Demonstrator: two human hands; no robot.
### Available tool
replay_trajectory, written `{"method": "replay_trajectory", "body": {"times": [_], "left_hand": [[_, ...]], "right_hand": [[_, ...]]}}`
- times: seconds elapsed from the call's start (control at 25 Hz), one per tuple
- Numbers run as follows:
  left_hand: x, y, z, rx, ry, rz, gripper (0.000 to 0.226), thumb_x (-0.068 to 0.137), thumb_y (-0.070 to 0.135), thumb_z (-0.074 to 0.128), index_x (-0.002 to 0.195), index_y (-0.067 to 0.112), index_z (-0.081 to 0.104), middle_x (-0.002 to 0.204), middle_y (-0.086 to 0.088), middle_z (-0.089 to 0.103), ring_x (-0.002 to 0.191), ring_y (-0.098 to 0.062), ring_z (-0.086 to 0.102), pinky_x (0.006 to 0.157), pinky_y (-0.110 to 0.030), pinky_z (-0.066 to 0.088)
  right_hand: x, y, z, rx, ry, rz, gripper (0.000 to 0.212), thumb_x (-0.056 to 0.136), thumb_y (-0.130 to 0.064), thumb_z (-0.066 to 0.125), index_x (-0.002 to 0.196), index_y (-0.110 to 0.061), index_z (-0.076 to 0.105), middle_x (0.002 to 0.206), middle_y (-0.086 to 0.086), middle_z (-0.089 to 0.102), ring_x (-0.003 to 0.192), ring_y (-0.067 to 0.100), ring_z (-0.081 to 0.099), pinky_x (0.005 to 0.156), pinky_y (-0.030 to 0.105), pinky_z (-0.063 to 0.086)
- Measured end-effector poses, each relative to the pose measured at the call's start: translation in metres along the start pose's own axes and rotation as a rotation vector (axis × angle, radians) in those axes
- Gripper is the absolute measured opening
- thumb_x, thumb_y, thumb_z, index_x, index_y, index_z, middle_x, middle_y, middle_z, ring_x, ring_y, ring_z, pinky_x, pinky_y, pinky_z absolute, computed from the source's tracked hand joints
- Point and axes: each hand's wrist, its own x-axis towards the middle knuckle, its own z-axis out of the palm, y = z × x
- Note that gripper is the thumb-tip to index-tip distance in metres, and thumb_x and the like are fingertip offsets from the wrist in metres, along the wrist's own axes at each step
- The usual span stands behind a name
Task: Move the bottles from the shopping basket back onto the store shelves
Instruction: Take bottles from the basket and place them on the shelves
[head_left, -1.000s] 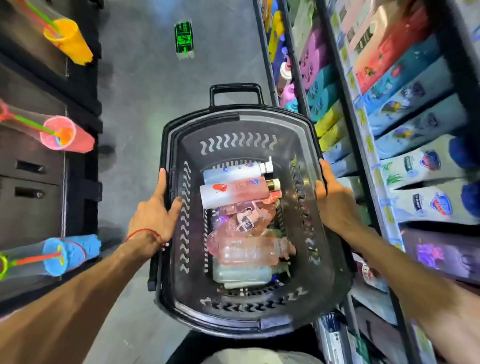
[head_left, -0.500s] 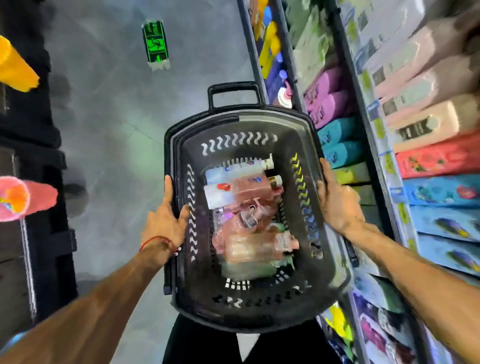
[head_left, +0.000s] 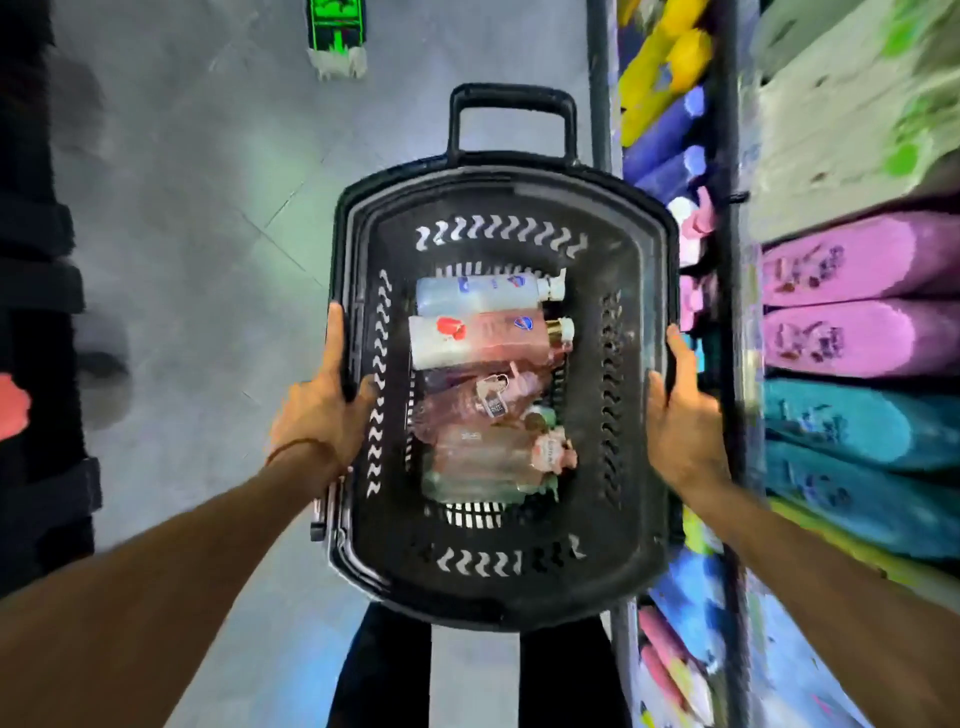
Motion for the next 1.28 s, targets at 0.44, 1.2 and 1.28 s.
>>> {"method": "replay_trajectory", "body": {"times": [0.44, 1.2, 1.28], "left_hand": [[0.059, -0.001, 0.072, -0.121, 0.007, -0.01, 0.092, 0.102, 0.029, 0.054, 0.153, 0.057, -0.017, 0.126, -0.026, 0.067, 0.107, -0.049, 0.064, 0.091, -0.046, 0.049], [-0.05, -0.011, 0.01, 0.474, 0.058, 0.353, 0.081, 0.093, 0.055, 0.051, 0.16, 0.022, 0.019, 0.157, -0.01, 0.033, 0.137, -0.036, 0.035, 0.105, -0.05, 0.041], [-0.08, -0.012, -0.019, 0.501, 0.093, 0.449, 0.077, 0.092, 0.053, 0.053, 0.158, 0.021, 0.027, 0.156, -0.01, 0.036, 0.136, -0.035, 0.037, 0.104, -0.05, 0.043]], "right_hand": [[0.059, 0.019, 0.052, 0.097, -0.181, 0.16, 0.054, 0.113, -0.032, 0.035, 0.162, -0.04, 0.016, 0.065, 0.01, 0.056, 0.057, 0.032, 0.055, 0.051, 0.039, 0.036], [-0.053, -0.082, -0.007, -0.253, -0.159, 0.07, 0.061, 0.097, -0.043, 0.06, 0.15, -0.017, 0.048, 0.157, 0.017, 0.036, 0.143, 0.037, 0.035, 0.112, 0.047, 0.033], [-0.086, -0.103, -0.032, -0.229, -0.073, -0.049, 0.057, 0.094, -0.04, 0.064, 0.144, -0.014, 0.055, 0.15, 0.017, 0.046, 0.137, 0.037, 0.042, 0.108, 0.049, 0.041]]}}
